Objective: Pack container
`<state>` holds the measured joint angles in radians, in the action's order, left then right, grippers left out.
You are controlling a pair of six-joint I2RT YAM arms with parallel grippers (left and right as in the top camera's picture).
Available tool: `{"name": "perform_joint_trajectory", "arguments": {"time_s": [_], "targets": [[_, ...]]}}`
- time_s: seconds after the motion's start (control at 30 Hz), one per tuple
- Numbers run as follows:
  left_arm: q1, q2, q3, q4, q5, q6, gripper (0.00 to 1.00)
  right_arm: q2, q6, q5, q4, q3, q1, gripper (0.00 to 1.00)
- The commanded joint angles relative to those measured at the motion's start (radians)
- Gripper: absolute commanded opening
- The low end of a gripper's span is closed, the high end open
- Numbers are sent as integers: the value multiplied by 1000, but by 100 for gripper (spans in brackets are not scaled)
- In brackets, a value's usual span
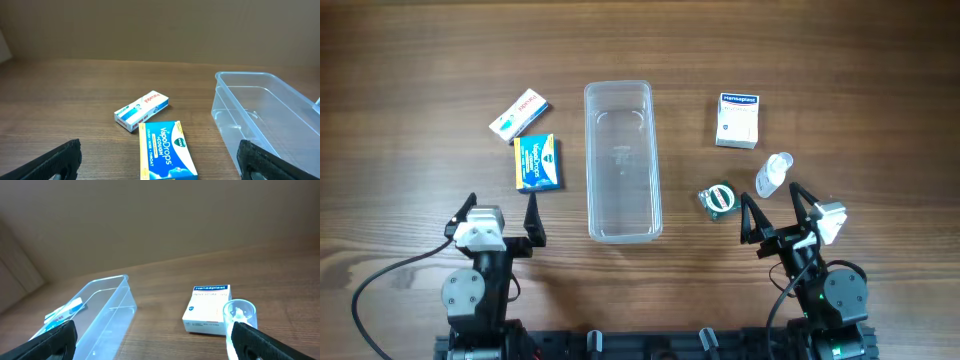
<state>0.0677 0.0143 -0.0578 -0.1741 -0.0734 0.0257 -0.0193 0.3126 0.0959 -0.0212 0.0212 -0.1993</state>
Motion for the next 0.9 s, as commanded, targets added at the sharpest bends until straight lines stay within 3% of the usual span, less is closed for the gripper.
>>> {"name": "perform_joint_trajectory", "arguments": {"time_s": [0.0, 0.43, 0.6, 0.87], "targets": [[6, -8, 8, 6, -5, 19, 100, 2, 5, -10, 4, -5, 5, 100], [6, -8, 8, 6, -5, 19, 100, 2, 6, -21, 6, -5, 5, 100], [6, -8, 8, 6, -5, 19, 100, 2, 95, 21, 5, -1, 4, 100], [6, -8, 8, 6, -5, 19, 100, -3, -74, 21, 0, 150, 5, 100]]}}
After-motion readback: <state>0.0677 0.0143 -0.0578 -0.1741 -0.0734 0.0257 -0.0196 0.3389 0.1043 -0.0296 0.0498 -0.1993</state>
